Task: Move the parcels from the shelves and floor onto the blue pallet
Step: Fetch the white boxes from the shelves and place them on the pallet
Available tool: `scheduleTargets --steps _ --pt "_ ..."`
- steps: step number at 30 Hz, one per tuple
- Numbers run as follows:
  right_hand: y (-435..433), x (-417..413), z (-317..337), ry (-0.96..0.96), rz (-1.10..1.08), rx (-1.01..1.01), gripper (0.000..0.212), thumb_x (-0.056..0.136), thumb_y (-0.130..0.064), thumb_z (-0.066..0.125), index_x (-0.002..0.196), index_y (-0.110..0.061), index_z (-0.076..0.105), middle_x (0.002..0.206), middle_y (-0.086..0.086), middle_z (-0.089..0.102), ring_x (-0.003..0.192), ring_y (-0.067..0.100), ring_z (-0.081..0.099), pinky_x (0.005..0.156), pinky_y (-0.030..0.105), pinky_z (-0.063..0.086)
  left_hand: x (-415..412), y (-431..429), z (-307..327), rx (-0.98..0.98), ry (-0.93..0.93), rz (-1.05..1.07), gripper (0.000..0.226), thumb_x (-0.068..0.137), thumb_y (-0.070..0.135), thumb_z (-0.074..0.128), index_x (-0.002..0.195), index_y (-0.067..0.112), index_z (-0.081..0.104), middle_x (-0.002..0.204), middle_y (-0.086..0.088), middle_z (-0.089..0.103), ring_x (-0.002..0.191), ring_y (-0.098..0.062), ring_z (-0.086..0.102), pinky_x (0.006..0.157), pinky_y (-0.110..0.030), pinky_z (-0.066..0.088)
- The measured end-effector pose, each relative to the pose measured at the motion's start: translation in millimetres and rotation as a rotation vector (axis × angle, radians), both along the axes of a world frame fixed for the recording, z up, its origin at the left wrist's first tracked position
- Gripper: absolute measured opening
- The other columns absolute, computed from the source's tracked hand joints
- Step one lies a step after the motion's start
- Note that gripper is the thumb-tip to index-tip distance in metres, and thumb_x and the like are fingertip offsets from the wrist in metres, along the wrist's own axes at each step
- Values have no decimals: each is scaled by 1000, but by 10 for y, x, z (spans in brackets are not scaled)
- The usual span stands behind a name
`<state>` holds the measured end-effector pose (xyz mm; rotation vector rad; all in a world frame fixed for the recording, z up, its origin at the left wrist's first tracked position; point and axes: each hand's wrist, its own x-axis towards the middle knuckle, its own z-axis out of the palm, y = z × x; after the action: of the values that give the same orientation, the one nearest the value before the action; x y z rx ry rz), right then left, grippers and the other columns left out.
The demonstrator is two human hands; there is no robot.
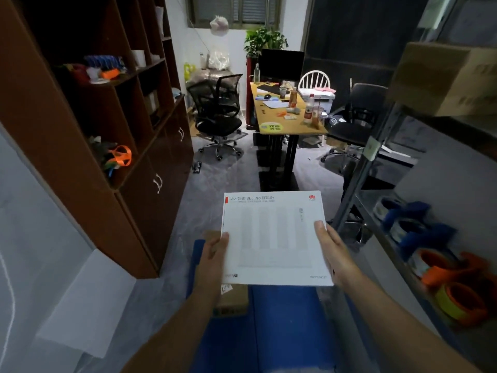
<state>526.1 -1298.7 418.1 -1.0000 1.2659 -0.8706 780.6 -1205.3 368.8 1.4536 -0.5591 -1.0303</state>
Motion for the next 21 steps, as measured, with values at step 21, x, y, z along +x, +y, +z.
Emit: scheduleTargets --steps 21 --pt "-2287 259 -671 -11 -182 94 33 84 -42 70 95 -28 42 103 -3 55 93 13 58 67 31 47 129 -2207 -316 85 -95 45 58 89 53 63 100 -4 66 96 -17 72 90 -38 69 78 -54 58"
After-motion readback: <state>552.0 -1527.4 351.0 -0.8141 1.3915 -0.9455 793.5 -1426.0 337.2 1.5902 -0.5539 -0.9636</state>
